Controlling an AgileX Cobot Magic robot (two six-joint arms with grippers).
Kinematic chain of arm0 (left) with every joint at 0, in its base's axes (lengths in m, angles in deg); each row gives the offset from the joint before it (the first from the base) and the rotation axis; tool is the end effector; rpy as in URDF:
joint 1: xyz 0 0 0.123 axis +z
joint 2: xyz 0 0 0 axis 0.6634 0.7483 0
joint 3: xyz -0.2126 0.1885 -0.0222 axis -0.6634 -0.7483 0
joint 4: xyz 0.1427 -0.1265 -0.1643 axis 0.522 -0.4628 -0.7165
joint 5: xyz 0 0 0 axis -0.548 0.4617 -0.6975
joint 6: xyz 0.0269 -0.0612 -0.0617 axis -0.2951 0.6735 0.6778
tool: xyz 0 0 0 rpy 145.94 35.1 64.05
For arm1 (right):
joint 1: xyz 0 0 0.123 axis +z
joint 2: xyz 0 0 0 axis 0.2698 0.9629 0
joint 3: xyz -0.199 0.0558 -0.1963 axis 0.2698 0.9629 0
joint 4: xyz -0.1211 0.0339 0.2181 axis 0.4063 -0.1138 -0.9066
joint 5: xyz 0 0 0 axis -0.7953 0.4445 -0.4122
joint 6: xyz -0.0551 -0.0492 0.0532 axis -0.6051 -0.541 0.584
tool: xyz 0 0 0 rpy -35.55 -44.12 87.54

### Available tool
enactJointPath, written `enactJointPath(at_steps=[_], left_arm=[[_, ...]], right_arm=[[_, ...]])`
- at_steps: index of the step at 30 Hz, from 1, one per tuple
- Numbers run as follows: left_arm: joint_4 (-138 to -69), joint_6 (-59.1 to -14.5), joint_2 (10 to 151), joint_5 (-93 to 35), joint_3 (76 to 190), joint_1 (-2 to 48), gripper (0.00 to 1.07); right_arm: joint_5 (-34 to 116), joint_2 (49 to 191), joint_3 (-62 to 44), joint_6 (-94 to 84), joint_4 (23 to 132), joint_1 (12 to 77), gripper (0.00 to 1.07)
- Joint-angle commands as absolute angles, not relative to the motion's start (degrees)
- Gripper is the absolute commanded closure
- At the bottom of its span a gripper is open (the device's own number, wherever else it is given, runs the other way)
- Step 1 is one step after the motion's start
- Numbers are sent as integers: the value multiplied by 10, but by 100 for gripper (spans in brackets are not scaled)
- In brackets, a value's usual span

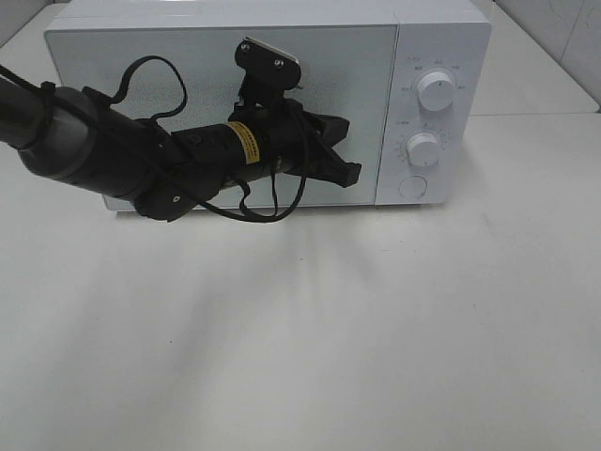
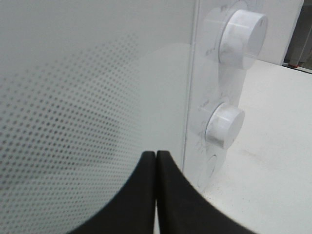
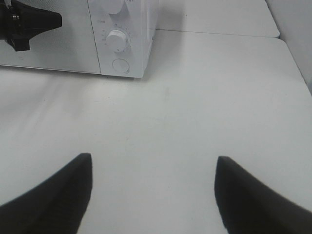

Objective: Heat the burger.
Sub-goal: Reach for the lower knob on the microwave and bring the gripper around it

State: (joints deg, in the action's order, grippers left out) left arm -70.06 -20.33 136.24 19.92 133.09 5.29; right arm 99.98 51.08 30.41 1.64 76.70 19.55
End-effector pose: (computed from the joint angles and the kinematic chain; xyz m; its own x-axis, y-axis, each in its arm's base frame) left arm 0.3588 -0.2857 0.1415 -0.1437 0.1578 -0.9770 0.7432 0.6691 -0.0013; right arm -0.0012 0.0012 0.2829 -0.3780 0.0200 -0.9256 -0.0638 0.9968 0.0476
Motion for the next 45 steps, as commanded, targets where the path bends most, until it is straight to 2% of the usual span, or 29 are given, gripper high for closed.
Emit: enactJointPath(at_steps=[1,14,20,22,23,24,25,26,27,28,29,30,31,32,33,35,36,38,43,44,45], left_arm=[[-749,-213,1364,218,1368,74,107],[-714,-183,1333,191,1366,47,107],[-667,-177,1292,89,1365,25,107],[-652,-162,1278,45,1365,13,105],[-639,-143,1264,-6,1365,2,95],[-625,-129,1248,-60,1365,-12,74],[-625,-129,1248,-60,1365,-12,74],[-622,-126,1240,-82,1365,-19,61],[-620,-125,1227,-123,1365,-34,36],[-620,-125,1227,-123,1365,-34,36],[-621,-125,1221,-147,1365,-43,24],[-621,-125,1221,-147,1365,-43,24],[-621,-125,1209,-200,1365,-63,10],[-622,-125,1202,-229,1365,-73,5],[-622,-125,1202,-229,1365,-73,5],[-623,-125,1180,-341,1365,-109,5],[-623,-125,1180,-341,1365,-109,5],[-623,-128,1172,-427,1365,-131,6],[-624,-128,1168,-547,1365,-143,6],[-644,-128,1168,-601,1365,-143,6],[-644,-128,1168,-601,1365,-143,6]], right_arm=[[995,495,305,18,764,192,40],[995,495,305,18,764,192,40],[995,495,305,18,764,192,40],[995,495,305,18,764,192,40],[995,495,305,18,764,192,40],[995,495,305,18,764,192,40],[995,495,305,18,764,192,40],[995,495,305,18,764,192,40],[995,495,305,18,764,192,40],[995,495,305,18,764,192,40],[995,495,305,18,764,192,40],[995,495,305,18,764,192,40],[995,495,305,18,764,192,40],[995,495,305,18,764,192,40],[995,495,305,18,764,192,40],[995,495,305,18,764,192,40],[995,495,305,18,764,192,40],[995,495,305,18,764,192,40],[995,495,305,18,764,192,40],[995,495,305,18,764,192,40],[995,495,305,18,764,192,40]])
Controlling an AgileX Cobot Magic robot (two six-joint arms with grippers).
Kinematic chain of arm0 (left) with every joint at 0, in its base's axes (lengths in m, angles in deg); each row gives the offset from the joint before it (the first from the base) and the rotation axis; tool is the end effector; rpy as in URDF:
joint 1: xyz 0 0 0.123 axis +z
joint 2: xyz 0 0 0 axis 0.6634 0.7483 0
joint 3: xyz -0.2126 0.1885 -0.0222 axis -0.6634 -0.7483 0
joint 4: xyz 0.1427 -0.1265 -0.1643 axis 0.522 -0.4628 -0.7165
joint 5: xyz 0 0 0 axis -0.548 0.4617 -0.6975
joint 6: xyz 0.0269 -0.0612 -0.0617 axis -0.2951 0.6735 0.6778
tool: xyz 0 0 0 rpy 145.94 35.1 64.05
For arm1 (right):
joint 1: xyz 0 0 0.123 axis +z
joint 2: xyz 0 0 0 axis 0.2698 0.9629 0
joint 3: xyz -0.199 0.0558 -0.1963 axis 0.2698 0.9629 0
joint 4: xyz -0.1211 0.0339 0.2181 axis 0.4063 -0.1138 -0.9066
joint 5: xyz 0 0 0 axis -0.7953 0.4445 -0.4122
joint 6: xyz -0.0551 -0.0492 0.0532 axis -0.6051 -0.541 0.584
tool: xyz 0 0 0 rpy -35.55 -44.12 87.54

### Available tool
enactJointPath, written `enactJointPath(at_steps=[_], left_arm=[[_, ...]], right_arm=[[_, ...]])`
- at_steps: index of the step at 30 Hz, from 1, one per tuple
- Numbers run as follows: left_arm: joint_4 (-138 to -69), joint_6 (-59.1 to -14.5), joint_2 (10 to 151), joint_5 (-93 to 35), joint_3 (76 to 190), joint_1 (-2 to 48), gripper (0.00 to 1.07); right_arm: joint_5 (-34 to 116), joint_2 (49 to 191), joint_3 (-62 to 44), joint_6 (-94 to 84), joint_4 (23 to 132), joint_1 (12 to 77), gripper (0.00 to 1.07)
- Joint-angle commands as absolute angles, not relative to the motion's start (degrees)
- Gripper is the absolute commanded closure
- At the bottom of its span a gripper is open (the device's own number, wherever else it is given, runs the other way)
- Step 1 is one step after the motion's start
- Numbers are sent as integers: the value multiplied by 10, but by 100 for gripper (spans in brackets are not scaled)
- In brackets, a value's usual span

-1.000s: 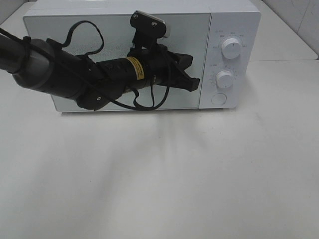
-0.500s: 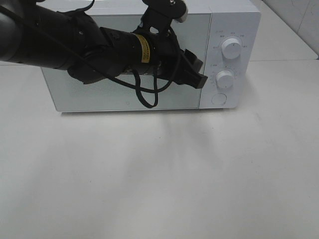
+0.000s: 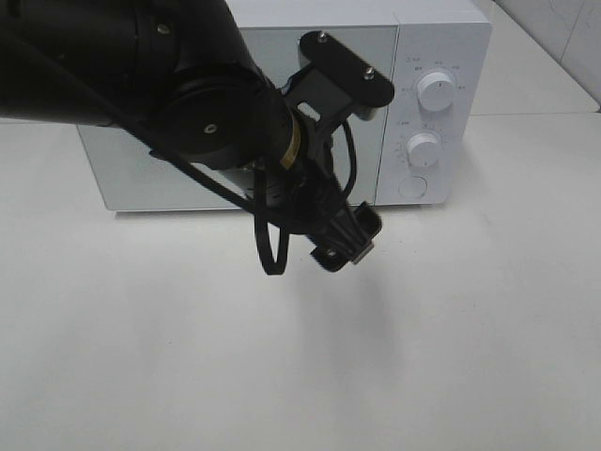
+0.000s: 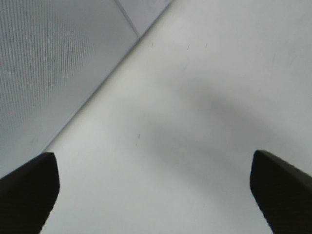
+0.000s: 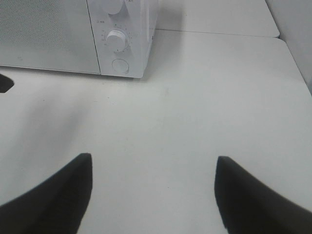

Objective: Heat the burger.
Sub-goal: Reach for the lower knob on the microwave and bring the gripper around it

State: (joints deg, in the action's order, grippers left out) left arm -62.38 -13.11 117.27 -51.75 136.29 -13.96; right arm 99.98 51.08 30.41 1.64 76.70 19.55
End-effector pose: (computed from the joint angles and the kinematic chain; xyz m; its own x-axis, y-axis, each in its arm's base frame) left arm 0.2402 -0.3098 0.2181 -0.4438 0.7266 -0.5245 0.7447 0.6246 0.2352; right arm -0.0012 0.0012 0.2829 -0.3780 0.0200 -0.9256 -0.0638 0.9968 0.0476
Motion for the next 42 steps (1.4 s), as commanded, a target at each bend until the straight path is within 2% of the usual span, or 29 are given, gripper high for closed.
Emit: enactJointPath(at_steps=[1,4,5,6,7,8,9,11,14,16,17,19,23,25,26,27,28,30,31,33,34,36,42], left_arm=[[-654,-128,1168,-627,1365,-143,6],[-691,-135,1168,-677,1365,-132,6],[-728,-144,1168,-704,1365,-114,6],[-728,-144,1168,-704,1365,-114,6],[-753,-157,1168,-718,1365,-102,6],[-797,-190,1168,-731,1365,-75,6],[-797,-190,1168,-731,1365,-75,6],[-865,-250,1168,-746,1365,-27,6],[-880,-264,1168,-751,1365,-14,6],[-934,-299,1161,-781,1365,47,6],[-934,-299,1161,-781,1365,47,6],[-950,-316,1145,-801,1362,91,6],[-950,-317,1117,-802,1346,126,6],[-965,-317,1086,-813,1311,175,6],[-965,-317,1086,-813,1311,175,6],[-987,-330,1067,-822,1287,211,6],[-987,-330,1067,-822,1287,211,6],[-1005,-361,1027,-827,1248,266,6],[-1005,-361,1027,-827,1248,266,6],[-1006,-368,980,-824,1213,318,6],[-1006,-368,980,-824,1213,318,6],[-1003,-365,927,-806,1182,360,6],[-994,-365,805,-773,1111,405,6]], right_arm=[[995,495,305,18,764,192,40],[995,495,305,18,764,192,40],[995,495,305,18,764,192,40],[995,495,305,18,764,192,40],[995,495,305,18,764,192,40],[995,495,305,18,764,192,40],[995,495,305,18,764,192,40],[995,495,305,18,764,192,40],[995,495,305,18,764,192,40],[995,495,305,18,764,192,40],[995,495,305,18,764,192,40],[995,495,305,18,764,192,40],[995,495,305,18,764,192,40],[995,495,305,18,764,192,40],[995,495,305,18,764,192,40],[995,495,305,18,764,192,40],[995,495,305,18,764,192,40],[995,495,305,18,764,192,40],[995,495,305,18,764,192,40],[995,495,305,18,764,192,41],[995,495,305,18,764,192,41],[995,495,305,18,764,192,41],[995,495,305,18,764,192,41]])
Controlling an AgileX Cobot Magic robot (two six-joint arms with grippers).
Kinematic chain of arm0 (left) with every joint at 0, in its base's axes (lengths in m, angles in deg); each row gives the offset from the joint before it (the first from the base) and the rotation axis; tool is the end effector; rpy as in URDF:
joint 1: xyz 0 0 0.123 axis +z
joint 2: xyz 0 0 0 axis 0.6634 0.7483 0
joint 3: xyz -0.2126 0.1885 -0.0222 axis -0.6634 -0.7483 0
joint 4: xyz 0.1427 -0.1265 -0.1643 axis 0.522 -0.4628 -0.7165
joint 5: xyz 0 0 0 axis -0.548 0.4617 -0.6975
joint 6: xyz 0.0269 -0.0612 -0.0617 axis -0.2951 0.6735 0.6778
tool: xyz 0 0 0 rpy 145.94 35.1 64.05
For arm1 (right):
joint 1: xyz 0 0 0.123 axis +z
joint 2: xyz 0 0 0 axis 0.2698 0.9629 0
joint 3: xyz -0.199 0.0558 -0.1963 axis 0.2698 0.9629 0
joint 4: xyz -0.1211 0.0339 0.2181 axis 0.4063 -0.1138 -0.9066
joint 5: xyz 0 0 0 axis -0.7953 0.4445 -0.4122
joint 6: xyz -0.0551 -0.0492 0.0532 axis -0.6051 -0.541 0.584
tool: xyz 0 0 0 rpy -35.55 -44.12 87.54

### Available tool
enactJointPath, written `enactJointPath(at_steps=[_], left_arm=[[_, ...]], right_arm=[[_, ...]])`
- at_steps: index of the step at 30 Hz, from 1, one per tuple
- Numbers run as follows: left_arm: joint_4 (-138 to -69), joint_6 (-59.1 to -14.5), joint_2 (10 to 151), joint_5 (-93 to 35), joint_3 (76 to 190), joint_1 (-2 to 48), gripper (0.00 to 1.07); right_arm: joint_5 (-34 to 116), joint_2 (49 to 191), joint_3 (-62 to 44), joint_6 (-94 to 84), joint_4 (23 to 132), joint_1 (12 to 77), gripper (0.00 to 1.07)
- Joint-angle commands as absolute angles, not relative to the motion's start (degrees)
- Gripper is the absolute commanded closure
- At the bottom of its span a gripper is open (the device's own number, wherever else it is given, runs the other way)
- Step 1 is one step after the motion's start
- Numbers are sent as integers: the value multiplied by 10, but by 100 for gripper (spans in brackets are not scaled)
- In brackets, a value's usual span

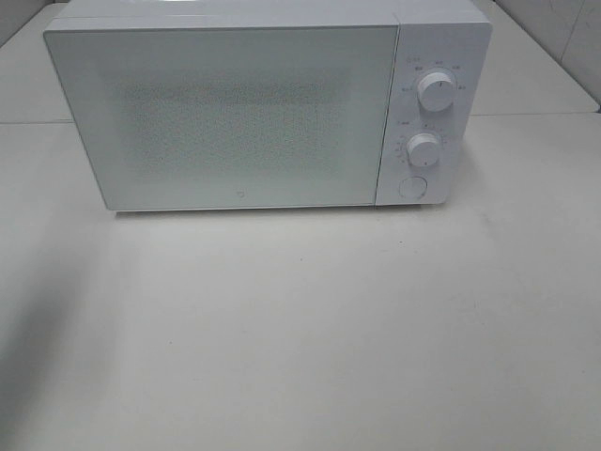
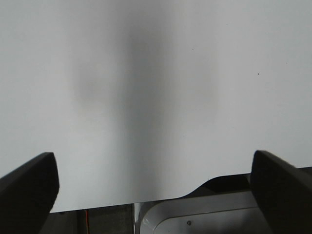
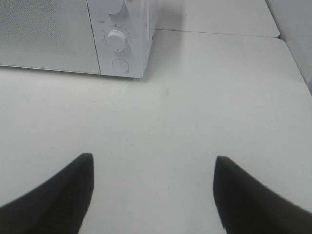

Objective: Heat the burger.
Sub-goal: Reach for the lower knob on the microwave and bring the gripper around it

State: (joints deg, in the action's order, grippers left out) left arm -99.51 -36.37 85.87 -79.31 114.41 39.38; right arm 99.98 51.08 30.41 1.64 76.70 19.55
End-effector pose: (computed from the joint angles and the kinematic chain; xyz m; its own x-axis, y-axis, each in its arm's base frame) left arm 0.2210 -0.0231 0.2637 -0.9797 0.0076 -0.2001 0.0410 0.9857 -0.1633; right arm -0.0012 0.0012 0.2829 -0.3780 0.0200 -0.9256 -0.0638 0.9968 0.0476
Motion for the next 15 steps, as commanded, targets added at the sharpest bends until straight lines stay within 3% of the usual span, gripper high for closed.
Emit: enactJointPath(at_steps=[1,15], left_arm=[[-994,-365,805,-773,1111,405,6],[-918,-364,483,-699,953,404,6]], right_arm=[[995,495,305,18,764,192,41],[995,495,305,18,764,192,41]])
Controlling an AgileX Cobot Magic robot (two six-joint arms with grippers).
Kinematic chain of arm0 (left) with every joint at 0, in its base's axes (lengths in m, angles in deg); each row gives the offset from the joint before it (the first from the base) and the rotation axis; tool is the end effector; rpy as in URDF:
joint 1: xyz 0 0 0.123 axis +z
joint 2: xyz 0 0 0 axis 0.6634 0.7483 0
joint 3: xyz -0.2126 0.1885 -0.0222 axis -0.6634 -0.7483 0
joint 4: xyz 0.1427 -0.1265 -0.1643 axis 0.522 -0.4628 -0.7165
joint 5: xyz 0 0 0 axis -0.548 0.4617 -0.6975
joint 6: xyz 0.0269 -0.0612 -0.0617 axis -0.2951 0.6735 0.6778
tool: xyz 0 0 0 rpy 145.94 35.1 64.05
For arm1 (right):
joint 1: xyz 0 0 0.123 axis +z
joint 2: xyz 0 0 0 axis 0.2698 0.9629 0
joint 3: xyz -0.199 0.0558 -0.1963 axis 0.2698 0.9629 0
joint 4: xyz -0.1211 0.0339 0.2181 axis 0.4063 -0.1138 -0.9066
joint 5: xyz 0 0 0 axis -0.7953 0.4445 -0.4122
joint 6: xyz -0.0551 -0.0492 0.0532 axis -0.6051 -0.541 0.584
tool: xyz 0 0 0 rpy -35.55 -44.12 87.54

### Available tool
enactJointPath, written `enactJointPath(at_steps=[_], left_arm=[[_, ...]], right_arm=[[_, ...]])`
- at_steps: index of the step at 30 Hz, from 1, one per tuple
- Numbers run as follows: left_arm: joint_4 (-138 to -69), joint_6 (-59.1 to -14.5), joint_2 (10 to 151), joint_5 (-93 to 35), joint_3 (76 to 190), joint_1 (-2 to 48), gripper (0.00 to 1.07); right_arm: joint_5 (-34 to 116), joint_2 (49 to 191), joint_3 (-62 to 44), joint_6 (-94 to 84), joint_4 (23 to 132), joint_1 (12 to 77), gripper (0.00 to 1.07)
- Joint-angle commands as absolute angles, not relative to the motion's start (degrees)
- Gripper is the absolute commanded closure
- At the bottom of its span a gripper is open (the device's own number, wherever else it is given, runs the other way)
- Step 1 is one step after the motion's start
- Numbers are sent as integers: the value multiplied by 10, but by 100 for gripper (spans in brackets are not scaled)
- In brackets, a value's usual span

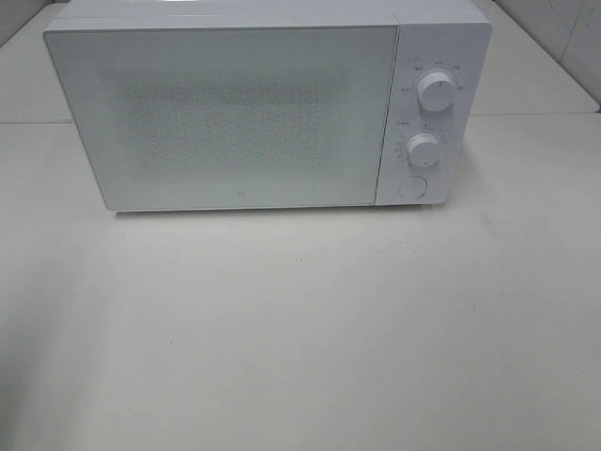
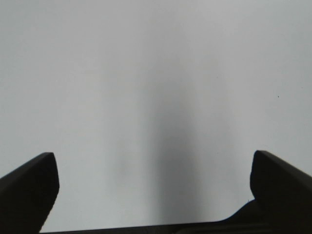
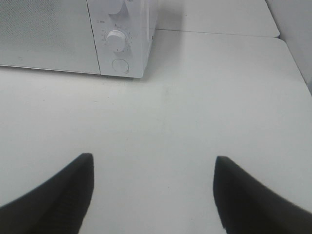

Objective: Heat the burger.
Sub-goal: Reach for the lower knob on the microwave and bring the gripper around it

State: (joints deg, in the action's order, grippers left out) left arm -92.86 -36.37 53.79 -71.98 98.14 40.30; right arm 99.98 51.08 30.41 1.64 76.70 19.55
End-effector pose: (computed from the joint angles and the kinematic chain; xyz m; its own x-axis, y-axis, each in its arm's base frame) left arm 0.1168 -0.0076 0.2802 -0.8216 0.0370 -0.5688 0.0688 0.9970 -0.0345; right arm -0.0012 0.0012 0.2829 -0.3780 0.0200 -0.9256 -0.0638 0.9968 0.0476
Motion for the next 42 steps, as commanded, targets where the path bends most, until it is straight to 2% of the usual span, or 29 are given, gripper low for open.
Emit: enactJointPath(at_steps=[1,7,16,23,38,42], left_arm=[[-918,-364,461,-691,941,404,6],[-919,-364,371,-645,913,404,6],[-925,-362,248,-701,935,404,6],[-913,-362,243,-794,926,404,6],[-913,-365,240,-794,927,406,6],[-913,-365,199,-794,927,406,6]], right_arm=[[995,495,305,18,764,192,41],[995,495,305,18,764,192,41],[995,495,305,18,764,192,41],[995,495,305,18,764,192,41],[995,495,305,18,764,192,41],[995,495,305,18,764,192,41]])
